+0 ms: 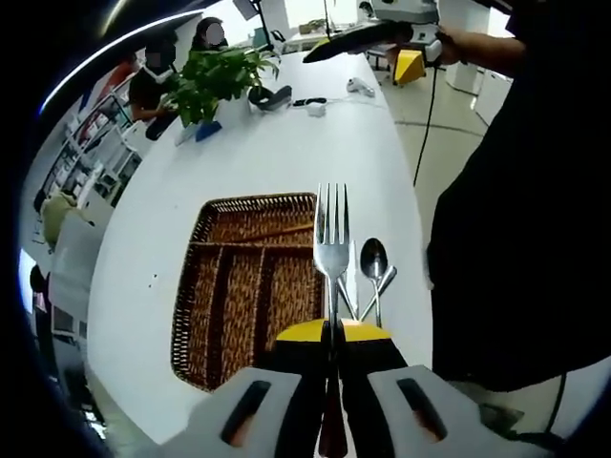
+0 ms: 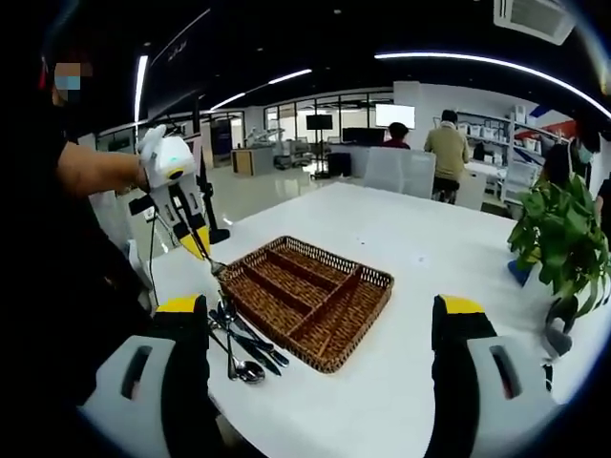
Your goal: Arrange the knives, forks, and spoons in their matching storage slots by inserting each utensil handle-first until every utensil is classified and aligned in the correct compartment
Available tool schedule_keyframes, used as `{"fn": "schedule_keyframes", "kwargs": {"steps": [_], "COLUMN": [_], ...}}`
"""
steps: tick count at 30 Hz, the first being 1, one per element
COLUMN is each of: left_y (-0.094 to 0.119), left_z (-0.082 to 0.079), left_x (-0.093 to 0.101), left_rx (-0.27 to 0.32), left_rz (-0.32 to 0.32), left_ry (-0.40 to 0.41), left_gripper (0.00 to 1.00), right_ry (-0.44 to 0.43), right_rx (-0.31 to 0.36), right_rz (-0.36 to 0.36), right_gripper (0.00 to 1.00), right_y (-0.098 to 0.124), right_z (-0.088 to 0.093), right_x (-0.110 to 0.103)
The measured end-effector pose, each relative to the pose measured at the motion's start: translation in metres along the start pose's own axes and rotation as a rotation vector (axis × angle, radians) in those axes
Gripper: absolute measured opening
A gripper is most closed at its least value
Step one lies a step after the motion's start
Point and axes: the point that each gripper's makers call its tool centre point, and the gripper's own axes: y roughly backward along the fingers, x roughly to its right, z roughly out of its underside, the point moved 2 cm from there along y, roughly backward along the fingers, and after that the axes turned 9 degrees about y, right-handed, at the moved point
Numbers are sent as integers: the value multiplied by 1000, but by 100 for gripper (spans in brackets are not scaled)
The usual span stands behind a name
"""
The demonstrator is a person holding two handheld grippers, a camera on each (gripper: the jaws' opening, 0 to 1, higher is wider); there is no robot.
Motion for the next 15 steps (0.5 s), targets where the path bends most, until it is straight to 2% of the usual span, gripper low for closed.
{"fn": "schedule_keyframes", "kwargs": {"steps": [6, 15], "left_y": [3, 6], "left_z": [-3, -5], "left_x": [-16, -33], "left_rx": [10, 28], "left_rz": [-24, -49], "left_ry": [-8, -17], "left_gripper": [1, 1], "right_ry": [3, -5], "right_rx": [10, 13], "right_rz": [7, 20], "right_gripper": [100, 100], "right_y": [-4, -5], "right_z": [-8, -11], "right_x": [5, 0]}}
